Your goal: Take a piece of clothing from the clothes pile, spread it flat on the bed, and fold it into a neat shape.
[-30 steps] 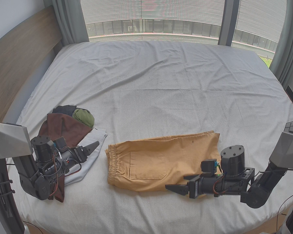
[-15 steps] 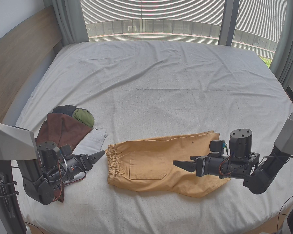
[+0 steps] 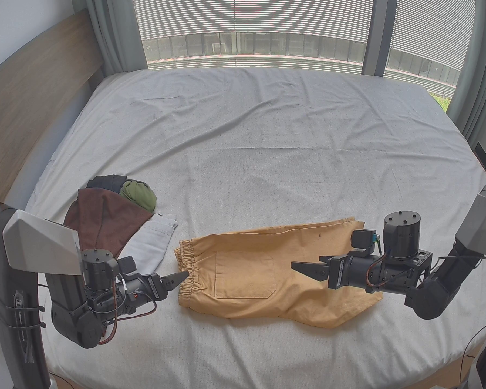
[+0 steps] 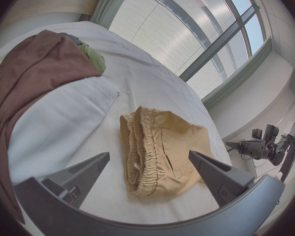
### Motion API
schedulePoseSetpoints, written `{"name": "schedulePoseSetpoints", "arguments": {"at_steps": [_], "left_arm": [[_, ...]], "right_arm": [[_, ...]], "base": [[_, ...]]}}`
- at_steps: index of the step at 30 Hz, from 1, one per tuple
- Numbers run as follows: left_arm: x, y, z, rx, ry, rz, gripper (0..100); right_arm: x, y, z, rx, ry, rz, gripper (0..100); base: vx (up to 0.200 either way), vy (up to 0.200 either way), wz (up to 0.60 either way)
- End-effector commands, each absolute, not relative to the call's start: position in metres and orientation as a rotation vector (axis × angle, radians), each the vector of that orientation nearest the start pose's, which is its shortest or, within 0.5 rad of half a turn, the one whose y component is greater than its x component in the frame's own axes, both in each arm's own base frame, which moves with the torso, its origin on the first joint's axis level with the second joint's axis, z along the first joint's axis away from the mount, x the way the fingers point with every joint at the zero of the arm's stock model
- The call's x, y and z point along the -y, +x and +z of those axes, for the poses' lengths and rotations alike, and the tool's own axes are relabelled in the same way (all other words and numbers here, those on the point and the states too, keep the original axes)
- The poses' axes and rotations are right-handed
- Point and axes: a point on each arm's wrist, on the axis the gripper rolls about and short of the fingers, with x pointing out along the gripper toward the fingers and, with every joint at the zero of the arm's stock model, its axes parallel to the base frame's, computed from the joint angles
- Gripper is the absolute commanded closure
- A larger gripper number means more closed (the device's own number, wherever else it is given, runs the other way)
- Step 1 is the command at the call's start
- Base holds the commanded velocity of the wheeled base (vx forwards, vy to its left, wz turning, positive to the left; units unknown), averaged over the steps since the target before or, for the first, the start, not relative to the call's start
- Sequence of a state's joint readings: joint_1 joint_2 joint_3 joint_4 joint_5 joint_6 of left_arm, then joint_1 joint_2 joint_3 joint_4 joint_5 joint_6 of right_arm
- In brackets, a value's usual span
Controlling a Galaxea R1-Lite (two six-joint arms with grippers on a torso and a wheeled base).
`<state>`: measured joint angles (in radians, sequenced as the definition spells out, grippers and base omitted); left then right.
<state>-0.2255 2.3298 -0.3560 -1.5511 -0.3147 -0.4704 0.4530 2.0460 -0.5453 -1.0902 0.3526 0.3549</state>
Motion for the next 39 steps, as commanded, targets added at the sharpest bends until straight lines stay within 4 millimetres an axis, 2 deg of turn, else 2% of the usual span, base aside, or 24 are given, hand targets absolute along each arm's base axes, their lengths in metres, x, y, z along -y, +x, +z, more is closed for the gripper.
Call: {"name": "schedulePoseSetpoints", "arguments": {"at_steps": [1,25,39], "left_arm": [[0.077,0.292,-0.027,-0.583,-0.475,-0.421,0],[0.103,0.316,-0.073,-0.613,-0.483,-0.409,0],[0.118,0.333,-0.067,-0.545,-0.533,-0.428,0]], "right_arm": [[-0.144,0.284,0.057,-0.554,0.311,0.703,0],[-0.144,0.282,0.065,-0.528,0.314,0.711,0],[-0.146,0.281,0.063,-0.537,0.311,0.718,0]], "base": [[0.0,0.0,0.0],[0.0,0.0,0.0],[0.0,0.0,0.0]]}}
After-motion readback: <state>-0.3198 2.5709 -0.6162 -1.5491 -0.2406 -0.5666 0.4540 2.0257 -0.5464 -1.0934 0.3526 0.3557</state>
